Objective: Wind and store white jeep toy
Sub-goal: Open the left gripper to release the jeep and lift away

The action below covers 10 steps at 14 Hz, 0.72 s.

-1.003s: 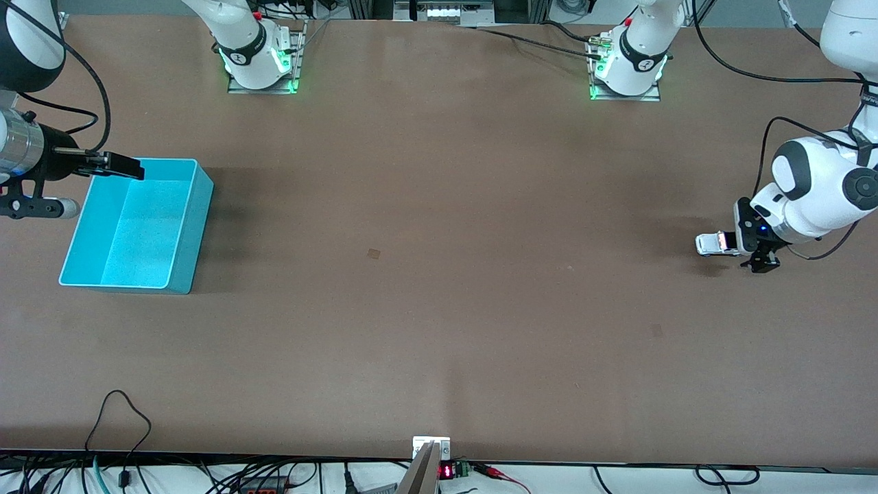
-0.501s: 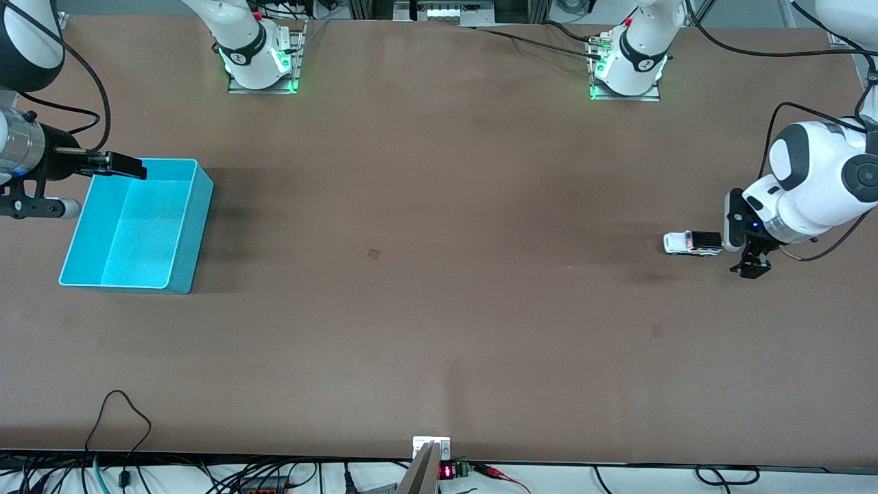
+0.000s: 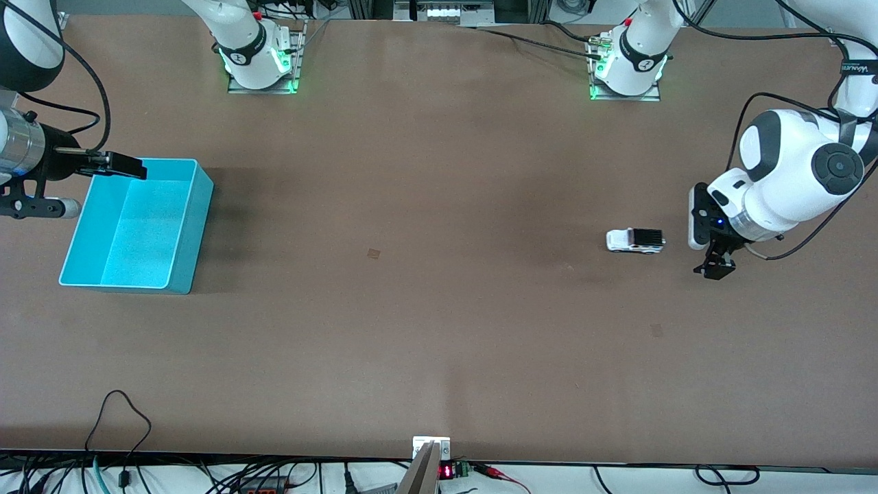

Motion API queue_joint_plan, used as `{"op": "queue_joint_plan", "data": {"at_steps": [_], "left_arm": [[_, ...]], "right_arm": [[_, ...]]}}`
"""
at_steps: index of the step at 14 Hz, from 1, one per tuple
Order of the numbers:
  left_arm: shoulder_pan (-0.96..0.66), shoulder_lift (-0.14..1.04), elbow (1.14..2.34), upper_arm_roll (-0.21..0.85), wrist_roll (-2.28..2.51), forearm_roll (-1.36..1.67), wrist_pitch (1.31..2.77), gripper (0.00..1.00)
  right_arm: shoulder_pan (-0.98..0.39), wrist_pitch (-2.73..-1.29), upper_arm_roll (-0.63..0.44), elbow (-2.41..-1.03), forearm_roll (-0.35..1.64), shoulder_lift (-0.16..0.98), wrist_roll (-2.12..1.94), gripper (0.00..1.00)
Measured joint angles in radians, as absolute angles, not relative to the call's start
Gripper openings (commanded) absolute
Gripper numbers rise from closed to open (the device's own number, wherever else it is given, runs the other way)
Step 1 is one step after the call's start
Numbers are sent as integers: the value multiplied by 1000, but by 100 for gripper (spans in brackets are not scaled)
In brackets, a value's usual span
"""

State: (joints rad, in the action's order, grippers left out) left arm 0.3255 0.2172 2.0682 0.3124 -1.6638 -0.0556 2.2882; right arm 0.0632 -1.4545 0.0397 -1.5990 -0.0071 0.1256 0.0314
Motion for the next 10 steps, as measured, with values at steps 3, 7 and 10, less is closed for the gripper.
{"op": "queue_joint_plan", "data": {"at_steps": [3, 7, 10], "left_arm": [[273, 229, 2020, 313, -1482, -54, 2226, 100], [225, 270, 1927, 313, -1220, -53, 2158, 100], [222, 291, 1877, 312, -1034, -53, 2150, 100]], "right_arm": [[63, -1454, 40, -1599, -7, 126, 31, 100], [63, -1454, 40, -1600, -7, 126, 31, 100], [63, -1453, 40, -1600, -7, 126, 31, 100]]}}
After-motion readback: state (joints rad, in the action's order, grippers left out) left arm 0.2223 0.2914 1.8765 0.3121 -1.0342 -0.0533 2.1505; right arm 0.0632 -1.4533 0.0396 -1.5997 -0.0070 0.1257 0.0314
